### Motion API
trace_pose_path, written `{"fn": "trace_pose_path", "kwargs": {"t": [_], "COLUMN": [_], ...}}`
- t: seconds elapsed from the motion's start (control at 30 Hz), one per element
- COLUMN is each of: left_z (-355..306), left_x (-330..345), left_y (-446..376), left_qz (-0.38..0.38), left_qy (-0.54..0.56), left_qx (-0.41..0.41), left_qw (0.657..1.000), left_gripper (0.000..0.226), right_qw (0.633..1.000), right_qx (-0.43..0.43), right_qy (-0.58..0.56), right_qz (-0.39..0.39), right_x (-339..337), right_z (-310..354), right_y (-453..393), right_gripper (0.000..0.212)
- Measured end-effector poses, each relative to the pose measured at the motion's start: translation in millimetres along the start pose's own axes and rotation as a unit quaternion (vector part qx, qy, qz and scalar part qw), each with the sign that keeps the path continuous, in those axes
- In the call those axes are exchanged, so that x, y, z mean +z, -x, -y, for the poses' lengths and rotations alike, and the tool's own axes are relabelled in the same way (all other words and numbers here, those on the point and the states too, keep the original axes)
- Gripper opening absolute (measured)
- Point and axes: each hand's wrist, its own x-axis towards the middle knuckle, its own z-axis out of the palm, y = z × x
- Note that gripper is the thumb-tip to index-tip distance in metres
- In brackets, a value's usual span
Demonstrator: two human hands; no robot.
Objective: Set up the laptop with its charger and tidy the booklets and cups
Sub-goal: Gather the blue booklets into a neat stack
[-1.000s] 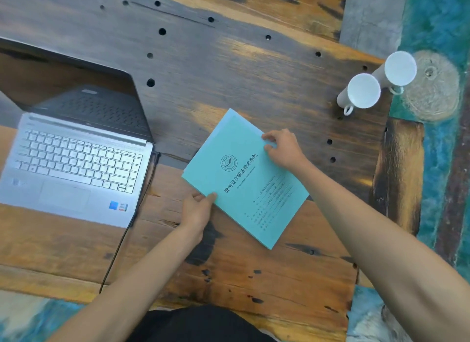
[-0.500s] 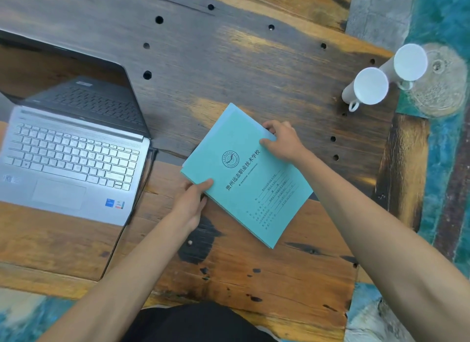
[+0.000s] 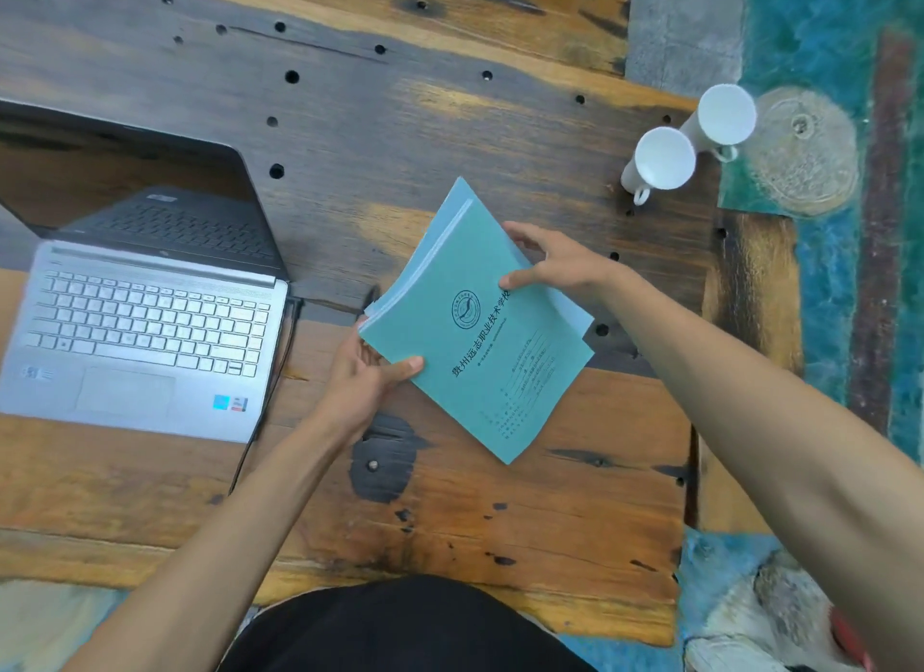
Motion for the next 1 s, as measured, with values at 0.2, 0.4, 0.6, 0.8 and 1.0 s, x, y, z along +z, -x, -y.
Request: {"fn": "trace_pose_path", "kwargs": {"t": [0.2, 0.4, 0.6, 0.8, 1.0], "left_z": [-31, -52, -70, -55, -43], "left_x": [10, -6, -27, -37, -47], "left_y": [32, 72, 105, 121, 128], "left_qz": [0.099, 0.111, 0.121, 0.149, 0.137], "left_qy": [-0.073, -0.16, -0.184, -0.18, -0.211], "left_qx": [0.049, 0.106, 0.15, 0.137, 0.149], "left_qw": [0.991, 0.975, 0.964, 0.963, 0.956], "left_gripper": [0.063, 0.039, 0.047, 0.044, 0.048], "right_qw": [0.995, 0.967, 0.931, 0.909, 0.919], "right_qx": [-0.067, -0.133, -0.172, -0.152, -0.143], "right_qy": [-0.033, -0.077, -0.13, -0.19, -0.153], "right_qz": [-0.068, -0.204, -0.295, -0.339, -0.333], "right_x": [-15, 37, 130, 191, 215], "right_z": [13, -4, -22, -36, -39], "right_y": [74, 172, 232, 254, 257], "right_gripper": [0.062, 0.042, 0.043, 0.04, 0.037]}}
